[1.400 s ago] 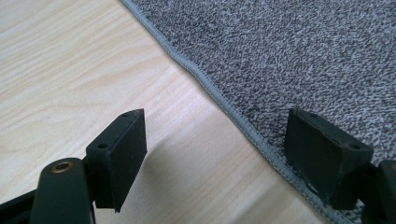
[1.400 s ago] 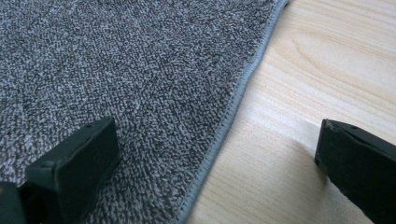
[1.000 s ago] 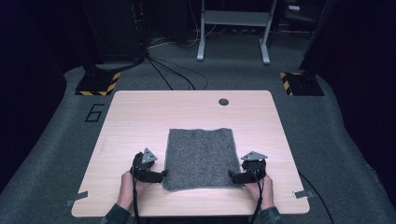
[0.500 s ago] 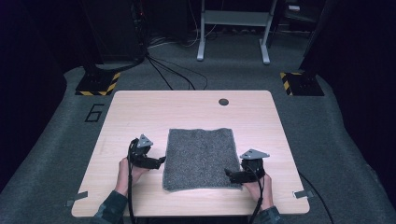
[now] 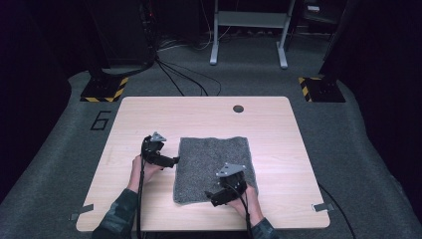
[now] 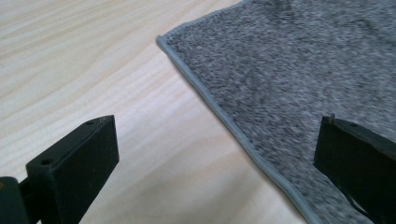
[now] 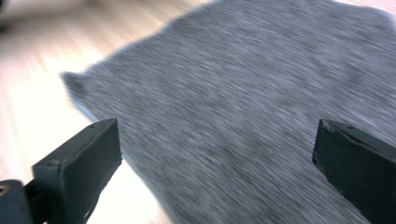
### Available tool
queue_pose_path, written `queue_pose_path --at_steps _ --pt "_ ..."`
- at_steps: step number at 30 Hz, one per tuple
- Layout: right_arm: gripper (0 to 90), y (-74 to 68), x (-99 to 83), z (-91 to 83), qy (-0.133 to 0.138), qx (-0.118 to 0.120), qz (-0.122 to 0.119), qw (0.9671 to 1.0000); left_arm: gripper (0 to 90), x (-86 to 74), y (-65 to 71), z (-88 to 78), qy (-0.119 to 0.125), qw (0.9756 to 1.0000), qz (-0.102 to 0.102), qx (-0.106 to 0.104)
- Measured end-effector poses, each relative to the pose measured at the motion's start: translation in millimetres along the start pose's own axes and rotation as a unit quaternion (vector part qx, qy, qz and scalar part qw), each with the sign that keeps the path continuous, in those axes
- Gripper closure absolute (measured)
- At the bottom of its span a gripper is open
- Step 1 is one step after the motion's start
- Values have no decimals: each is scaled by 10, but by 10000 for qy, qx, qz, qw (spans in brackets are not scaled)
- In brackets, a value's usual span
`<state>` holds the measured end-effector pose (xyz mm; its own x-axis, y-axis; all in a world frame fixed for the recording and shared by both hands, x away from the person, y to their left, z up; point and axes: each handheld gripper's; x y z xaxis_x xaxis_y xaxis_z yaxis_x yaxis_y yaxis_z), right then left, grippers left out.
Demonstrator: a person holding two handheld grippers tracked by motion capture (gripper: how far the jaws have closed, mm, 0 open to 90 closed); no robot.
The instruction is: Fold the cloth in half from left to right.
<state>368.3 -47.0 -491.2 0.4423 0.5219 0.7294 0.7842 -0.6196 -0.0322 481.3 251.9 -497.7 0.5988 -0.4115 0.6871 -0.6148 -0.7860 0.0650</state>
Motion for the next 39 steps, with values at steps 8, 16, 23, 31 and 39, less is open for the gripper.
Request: queue_pose_path --at_steps 8,16,23,31,39 --pt "22 -374 239 234 -42 465 -391 9981 14 148 -148 149 -98 10000 -18 6" --pt "224 -753 342 486 -127 679 -897 9936 148 256 -191 316 -65 10000 28 6" --pt "508 -891 359 596 -170 719 -1055 9917 285 354 -226 409 16 9999 -50 163" --pt "647 -934 368 615 -177 591 -1139 9916 370 457 -254 515 17 9997 -10 235" --pt "712 -947 352 665 -175 544 -1111 9922 471 443 -241 626 -60 9996 29 269"
Point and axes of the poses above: each handheld gripper's, and its own axes: z roughly forward along the jaws, x roughly out of its top, y roughly to its right, and after that the axes turned 1 degree about -y, right-handed
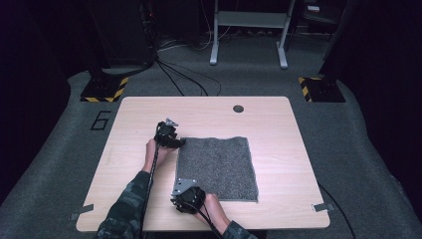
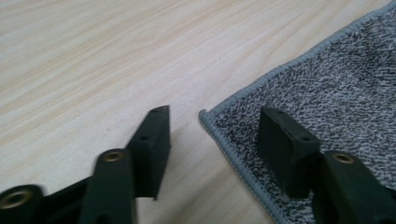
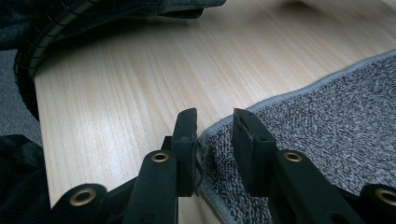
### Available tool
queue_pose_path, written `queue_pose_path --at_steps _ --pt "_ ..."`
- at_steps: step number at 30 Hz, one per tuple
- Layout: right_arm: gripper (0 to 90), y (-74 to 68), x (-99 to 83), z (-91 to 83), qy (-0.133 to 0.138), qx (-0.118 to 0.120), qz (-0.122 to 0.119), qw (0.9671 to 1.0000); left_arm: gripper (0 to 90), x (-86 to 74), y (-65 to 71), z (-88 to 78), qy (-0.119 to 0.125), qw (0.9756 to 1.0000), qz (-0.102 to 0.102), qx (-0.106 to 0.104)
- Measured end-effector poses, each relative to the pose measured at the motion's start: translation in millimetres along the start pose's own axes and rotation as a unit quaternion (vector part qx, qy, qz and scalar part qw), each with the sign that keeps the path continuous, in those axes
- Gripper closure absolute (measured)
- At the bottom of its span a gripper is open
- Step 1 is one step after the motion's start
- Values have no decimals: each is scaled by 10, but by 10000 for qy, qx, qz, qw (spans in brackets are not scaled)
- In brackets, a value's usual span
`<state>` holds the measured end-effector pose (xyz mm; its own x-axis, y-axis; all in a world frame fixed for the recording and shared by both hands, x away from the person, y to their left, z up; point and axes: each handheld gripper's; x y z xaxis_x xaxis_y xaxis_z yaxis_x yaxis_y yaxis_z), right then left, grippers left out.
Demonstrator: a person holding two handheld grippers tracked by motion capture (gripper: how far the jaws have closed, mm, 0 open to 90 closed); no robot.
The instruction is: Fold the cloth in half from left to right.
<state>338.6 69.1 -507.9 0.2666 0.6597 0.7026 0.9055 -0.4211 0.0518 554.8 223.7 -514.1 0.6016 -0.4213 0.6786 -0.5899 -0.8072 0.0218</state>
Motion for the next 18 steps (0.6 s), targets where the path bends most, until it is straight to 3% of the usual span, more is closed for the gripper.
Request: queue_pose_path --at_steps 2,6,11,18 --pt "715 -4 -14 15 -54 24 2 10000 513 -5 -2 -6 -5 9999 126 30" --pt "747 -21 -38 41 -191 -38 5 9998 571 -21 3 -8 61 9999 118 20" --pt "780 -85 -57 77 -149 -267 -88 9995 641 -34 -4 -8 128 9998 139 21" --pt "841 -52 -75 75 -129 -103 45 9999 749 -28 26 -4 126 9998 147 -38"
Point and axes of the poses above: each handheld gripper's, and its own axes: z roughly forward along the jaws, x roughly out of its top, y roughly to its right, and after that the axes turned 1 degree about -y, right-handed
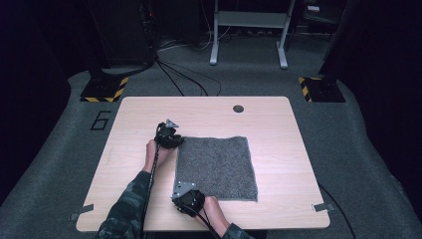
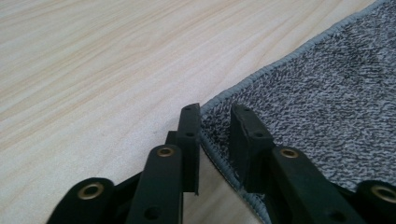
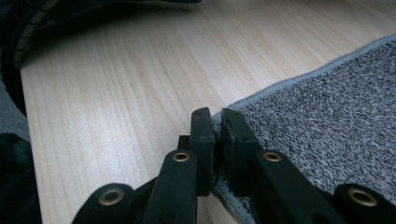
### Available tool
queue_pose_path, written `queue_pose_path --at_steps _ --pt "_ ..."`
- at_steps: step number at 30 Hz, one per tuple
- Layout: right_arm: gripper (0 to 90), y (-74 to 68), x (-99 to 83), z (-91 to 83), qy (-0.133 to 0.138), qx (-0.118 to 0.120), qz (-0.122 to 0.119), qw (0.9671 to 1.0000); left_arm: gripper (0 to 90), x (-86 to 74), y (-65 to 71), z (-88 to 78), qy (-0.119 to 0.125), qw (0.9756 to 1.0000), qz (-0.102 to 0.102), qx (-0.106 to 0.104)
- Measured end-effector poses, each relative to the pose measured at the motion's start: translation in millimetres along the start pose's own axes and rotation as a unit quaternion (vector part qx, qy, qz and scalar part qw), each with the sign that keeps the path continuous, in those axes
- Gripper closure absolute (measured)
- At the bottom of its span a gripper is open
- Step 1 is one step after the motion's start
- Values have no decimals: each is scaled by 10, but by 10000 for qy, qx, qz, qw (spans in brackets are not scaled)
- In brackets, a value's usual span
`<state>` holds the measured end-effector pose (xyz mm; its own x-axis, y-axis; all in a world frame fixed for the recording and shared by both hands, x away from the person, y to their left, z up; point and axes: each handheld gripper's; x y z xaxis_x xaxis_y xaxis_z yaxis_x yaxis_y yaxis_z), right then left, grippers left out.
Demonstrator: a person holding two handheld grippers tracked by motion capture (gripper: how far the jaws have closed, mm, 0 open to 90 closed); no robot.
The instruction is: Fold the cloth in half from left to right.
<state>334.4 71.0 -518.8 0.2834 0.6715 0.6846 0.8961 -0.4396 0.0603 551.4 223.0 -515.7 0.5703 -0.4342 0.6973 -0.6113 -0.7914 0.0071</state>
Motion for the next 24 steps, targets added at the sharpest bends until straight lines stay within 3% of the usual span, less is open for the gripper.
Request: queue_pose_path --at_steps 6,13,24 --pt "874 -20 -32 9 175 -81 84 9998 825 5 21 12 31 10000 32 25" --pt "880 -8 -73 -16 269 -50 237 9993 864 -7 32 25 133 9998 -117 5" --pt "881 17 -107 -249 762 -59 480 9959 868 31 57 -68 172 9998 -72 61"
Point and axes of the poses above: each handheld gripper's, and its own axes: z roughly forward along the jaws, x roughly out of its top, y roughly to its right, and after that the axes turned 1 degree about -y, right-handed
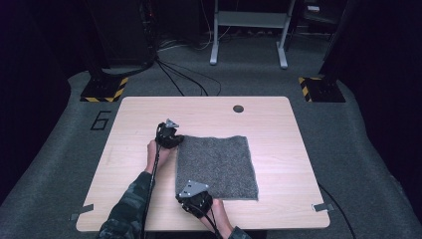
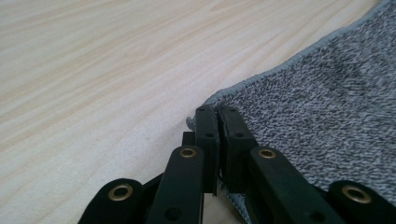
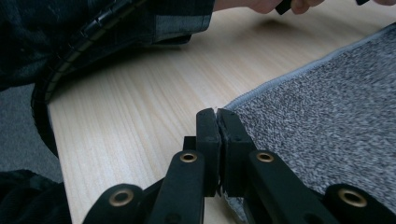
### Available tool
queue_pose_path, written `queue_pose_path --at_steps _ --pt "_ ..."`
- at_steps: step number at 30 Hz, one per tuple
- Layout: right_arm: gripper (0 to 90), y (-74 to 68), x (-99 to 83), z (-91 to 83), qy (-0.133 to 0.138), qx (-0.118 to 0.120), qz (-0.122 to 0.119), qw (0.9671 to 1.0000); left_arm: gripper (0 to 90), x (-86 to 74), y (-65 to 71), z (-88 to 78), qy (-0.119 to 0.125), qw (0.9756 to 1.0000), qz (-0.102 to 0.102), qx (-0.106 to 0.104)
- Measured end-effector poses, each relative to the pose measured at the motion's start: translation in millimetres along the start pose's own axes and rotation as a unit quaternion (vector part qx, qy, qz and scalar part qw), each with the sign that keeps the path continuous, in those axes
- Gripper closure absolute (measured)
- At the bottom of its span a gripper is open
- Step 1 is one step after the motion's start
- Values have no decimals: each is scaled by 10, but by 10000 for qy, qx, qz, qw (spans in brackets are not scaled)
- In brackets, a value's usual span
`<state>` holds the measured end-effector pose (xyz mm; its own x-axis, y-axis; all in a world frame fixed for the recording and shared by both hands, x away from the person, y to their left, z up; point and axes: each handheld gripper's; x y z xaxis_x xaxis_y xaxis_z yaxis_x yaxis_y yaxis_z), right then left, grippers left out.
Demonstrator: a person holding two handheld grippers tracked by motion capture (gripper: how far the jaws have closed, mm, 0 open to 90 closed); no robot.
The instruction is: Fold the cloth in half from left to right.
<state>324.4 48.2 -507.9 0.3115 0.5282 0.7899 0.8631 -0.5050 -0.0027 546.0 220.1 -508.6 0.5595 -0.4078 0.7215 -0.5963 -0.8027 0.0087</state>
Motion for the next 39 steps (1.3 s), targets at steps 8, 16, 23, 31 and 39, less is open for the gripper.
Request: queue_pose_path --at_steps 8,16,23,31,39 --pt "883 -47 69 -126 333 -57 -58 9994 868 126 12 -162 63 9998 149 135" --pt "883 -103 243 -121 637 -20 -100 9979 868 194 -106 -332 131 9994 38 304" --pt "884 -178 560 -100 959 242 -181 9949 871 232 -265 -642 137 9977 45 659" --pt "884 -161 573 -287 1229 149 -143 9922 871 399 -203 -765 257 9975 145 643" --pt "883 -35 384 -528 1197 -179 -73 9926 869 617 64 -596 339 9978 368 424"
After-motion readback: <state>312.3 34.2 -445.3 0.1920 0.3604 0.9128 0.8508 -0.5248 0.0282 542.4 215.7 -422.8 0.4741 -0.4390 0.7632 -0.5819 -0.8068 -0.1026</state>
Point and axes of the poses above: each handheld gripper's, and its own axes: z roughly forward along the jaws, x roughly out of its top, y roughly to its right, and after that the axes turned 1 degree about -y, right-handed
